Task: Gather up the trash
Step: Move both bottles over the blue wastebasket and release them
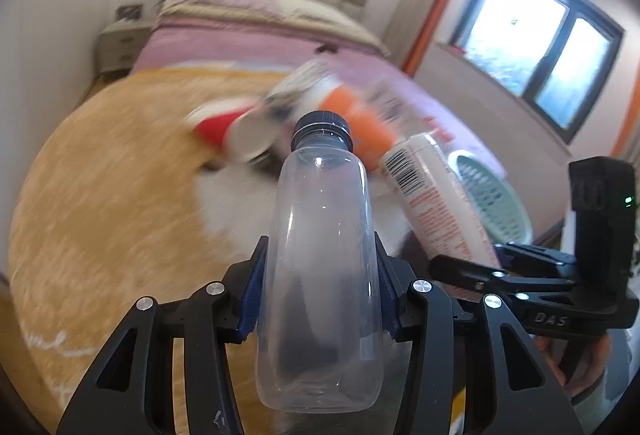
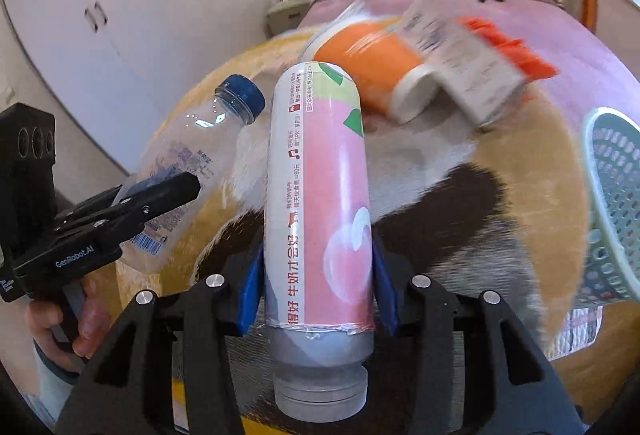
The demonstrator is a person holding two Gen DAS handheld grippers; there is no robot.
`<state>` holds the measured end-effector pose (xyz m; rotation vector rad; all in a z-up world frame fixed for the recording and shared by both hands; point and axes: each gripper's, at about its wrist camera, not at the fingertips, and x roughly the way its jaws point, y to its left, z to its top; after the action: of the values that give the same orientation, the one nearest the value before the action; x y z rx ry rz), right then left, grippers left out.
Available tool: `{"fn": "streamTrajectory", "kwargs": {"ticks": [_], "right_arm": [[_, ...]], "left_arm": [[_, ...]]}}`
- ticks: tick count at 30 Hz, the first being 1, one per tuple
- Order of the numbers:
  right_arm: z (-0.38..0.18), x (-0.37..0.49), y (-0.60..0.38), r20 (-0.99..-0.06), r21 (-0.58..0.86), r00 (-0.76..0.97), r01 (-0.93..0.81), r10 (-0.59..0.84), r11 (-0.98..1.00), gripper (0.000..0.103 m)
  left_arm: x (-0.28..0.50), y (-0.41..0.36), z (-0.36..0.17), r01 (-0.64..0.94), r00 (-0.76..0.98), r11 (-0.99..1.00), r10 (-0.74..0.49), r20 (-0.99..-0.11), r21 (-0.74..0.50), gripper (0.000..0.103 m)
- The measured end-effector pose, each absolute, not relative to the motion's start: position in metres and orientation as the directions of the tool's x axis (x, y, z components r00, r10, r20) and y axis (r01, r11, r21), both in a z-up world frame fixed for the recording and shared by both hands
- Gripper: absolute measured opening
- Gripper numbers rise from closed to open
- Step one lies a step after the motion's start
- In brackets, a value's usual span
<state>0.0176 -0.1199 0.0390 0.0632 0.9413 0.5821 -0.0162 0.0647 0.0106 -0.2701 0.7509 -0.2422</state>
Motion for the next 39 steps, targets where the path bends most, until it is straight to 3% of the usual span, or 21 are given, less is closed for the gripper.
{"fn": "streamTrajectory", "kwargs": {"ticks": [7,15,23,30,31,33,39], "right_arm": [[0.065,0.031,-0.198,-0.691,0.312,0.58,-0.299,0.432,0.902,0.044],[0.061,0.077,-0.309,-0.704,0.31,0.667,-0.022,0.246,0.95,0.044],[0.013,0.128,-0.38,-0.788,0.304,0.601,0.19,0.134,0.934,0.044],[-0.028,0.141,-0.405,-0.842,0.294,0.53,0.287,0.105,0.912,0.045],[-0.033,0.141,-0.407,-0.848,0.292,0.521,0.298,0.102,0.909,0.045],[-0.039,0.14,-0.411,-0.85,0.305,0.516,0.317,0.106,0.898,0.046],[-0.039,0.129,-0.415,-0.836,0.322,0.537,0.316,0.111,0.893,0.053]], "left_arm": [[0.021,-0.016,0.039,0.283,0.696,0.908,-0.417,-0.584,-0.309,0.045],[0.079,-0.116,0.038,0.431,0.578,0.832,-0.551,-0.602,-0.349,0.045],[0.137,-0.205,0.002,0.475,0.467,0.782,-0.612,-0.638,-0.403,0.045],[0.161,-0.236,-0.034,0.461,0.412,0.787,-0.599,-0.686,-0.41,0.045],[0.163,-0.237,-0.035,0.461,0.414,0.79,-0.594,-0.69,-0.404,0.047],[0.163,-0.238,-0.034,0.46,0.419,0.79,-0.595,-0.686,-0.405,0.065],[0.144,-0.219,-0.018,0.488,0.45,0.766,-0.631,-0.632,-0.418,0.068]]}}
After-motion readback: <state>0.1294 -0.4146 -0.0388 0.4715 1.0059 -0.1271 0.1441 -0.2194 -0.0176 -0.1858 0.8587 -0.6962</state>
